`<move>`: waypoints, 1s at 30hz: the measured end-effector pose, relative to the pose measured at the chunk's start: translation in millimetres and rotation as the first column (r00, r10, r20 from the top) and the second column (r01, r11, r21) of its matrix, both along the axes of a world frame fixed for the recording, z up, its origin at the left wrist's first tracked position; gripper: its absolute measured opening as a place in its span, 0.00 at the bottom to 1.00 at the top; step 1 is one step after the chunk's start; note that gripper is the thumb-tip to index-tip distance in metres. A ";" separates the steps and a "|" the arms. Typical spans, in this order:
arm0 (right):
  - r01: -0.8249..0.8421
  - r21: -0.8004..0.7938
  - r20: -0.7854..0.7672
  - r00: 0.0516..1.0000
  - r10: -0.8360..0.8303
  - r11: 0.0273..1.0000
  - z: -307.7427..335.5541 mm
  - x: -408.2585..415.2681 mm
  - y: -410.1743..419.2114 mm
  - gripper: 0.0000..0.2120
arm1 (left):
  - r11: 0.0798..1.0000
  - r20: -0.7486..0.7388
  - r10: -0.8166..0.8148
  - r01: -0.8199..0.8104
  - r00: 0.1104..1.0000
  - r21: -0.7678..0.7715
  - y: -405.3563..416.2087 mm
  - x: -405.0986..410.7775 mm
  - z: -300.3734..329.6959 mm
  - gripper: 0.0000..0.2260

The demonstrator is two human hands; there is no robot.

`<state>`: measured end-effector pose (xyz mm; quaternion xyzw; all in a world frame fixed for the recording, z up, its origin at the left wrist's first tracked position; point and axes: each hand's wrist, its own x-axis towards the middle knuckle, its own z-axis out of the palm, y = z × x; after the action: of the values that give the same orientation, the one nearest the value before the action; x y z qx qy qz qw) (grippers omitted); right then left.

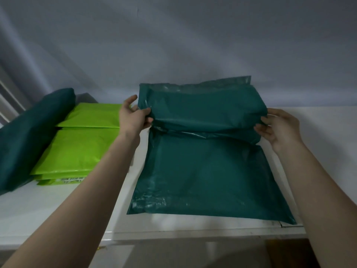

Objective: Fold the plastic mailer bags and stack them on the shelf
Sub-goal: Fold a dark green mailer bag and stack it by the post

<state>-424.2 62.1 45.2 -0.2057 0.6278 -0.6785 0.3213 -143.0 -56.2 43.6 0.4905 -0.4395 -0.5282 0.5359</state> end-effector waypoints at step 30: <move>-0.176 0.334 0.174 0.977 0.123 0.926 8.2 11.1 78.2 0.21 | 0.984 0.349 -0.139 0.090 0.927 0.154 65.5 51.2 -2.0 0.34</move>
<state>-413.1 140.4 53.4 -0.1413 0.6943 -0.5439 0.4495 -91.8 9.3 41.6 0.5873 -0.5206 -0.4892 0.3805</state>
